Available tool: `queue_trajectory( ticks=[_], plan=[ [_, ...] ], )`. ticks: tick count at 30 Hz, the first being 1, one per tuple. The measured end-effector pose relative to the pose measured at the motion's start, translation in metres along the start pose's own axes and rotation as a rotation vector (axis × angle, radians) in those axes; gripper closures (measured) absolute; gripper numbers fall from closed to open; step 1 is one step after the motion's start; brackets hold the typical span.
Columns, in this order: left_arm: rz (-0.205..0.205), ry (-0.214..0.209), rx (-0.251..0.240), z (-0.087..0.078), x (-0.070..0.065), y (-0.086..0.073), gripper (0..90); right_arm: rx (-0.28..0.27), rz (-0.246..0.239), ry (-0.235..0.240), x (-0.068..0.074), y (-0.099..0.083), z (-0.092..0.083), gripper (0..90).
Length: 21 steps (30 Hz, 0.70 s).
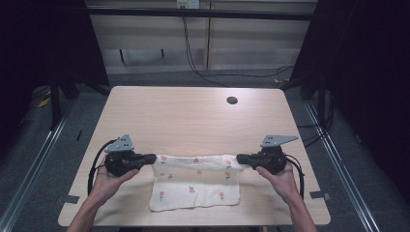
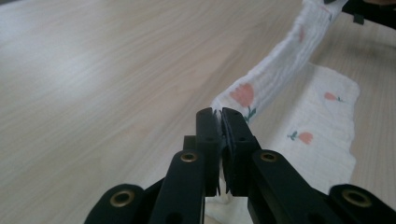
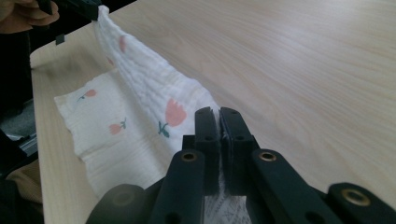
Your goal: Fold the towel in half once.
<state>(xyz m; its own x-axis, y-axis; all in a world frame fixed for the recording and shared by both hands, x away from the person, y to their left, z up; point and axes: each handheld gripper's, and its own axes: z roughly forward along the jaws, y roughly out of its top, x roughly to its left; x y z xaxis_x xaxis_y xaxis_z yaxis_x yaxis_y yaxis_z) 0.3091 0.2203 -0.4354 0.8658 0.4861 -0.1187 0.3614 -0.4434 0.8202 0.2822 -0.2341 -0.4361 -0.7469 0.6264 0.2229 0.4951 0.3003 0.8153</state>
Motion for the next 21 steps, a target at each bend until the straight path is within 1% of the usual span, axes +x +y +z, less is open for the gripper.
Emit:
queue_trajectory(
  ticks=[2, 3, 4, 5, 6, 7, 8, 13, 14, 17, 18, 19, 21],
  plan=[
    [0.006, -0.003, 0.025, 0.001, -0.004, -0.005, 86.4, 0.008, 0.003, 0.002, 0.002, -0.004, -0.001, 86.8],
    [0.004, -0.005, 0.027, 0.001, -0.005, -0.007, 86.4, 0.015, 0.005, 0.003, 0.003, -0.006, -0.001, 86.8],
    [0.009, -0.006, 0.046, 0.002, -0.007, -0.009, 86.4, 0.024, 0.008, 0.002, 0.004, -0.009, 0.000, 86.8],
    [0.009, -0.006, 0.046, 0.002, -0.007, -0.009, 86.4, 0.024, 0.008, 0.002, 0.004, -0.009, 0.000, 86.8],
    [0.011, -0.009, 0.059, 0.004, -0.008, -0.013, 86.4, 0.038, 0.010, 0.006, 0.005, -0.012, 0.001, 86.8],
    [0.011, -0.009, 0.059, 0.004, -0.008, -0.013, 86.4, 0.043, 0.013, 0.007, 0.005, -0.013, 0.002, 86.8],
    [0.012, -0.009, 0.073, 0.006, -0.009, -0.016, 86.4, 0.052, 0.010, 0.009, 0.006, -0.016, 0.004, 86.8],
    [0.004, -0.014, 0.080, 0.007, -0.011, -0.019, 86.4, 0.079, 0.016, 0.020, 0.008, -0.023, 0.009, 86.8],
    [0.017, -0.014, 0.094, 0.007, -0.012, -0.020, 86.4, 0.100, 0.014, 0.021, 0.011, -0.025, 0.011, 86.7],
    [0.014, -0.019, 0.095, 0.005, -0.013, -0.023, 86.3, 0.112, 0.009, 0.028, 0.013, -0.028, 0.012, 86.6],
    [-0.006, -0.026, 0.083, 0.004, -0.013, -0.024, 86.3, 0.114, 0.008, 0.029, 0.013, -0.029, 0.013, 86.5],
    [-0.006, -0.026, 0.083, 0.004, -0.013, -0.024, 86.3, 0.119, 0.008, 0.032, 0.014, -0.030, 0.013, 86.4],
    [-0.009, -0.040, 0.078, 0.005, -0.014, -0.026, 86.3, 0.126, 0.010, 0.034, 0.014, -0.031, 0.014, 86.2]
  ],
)
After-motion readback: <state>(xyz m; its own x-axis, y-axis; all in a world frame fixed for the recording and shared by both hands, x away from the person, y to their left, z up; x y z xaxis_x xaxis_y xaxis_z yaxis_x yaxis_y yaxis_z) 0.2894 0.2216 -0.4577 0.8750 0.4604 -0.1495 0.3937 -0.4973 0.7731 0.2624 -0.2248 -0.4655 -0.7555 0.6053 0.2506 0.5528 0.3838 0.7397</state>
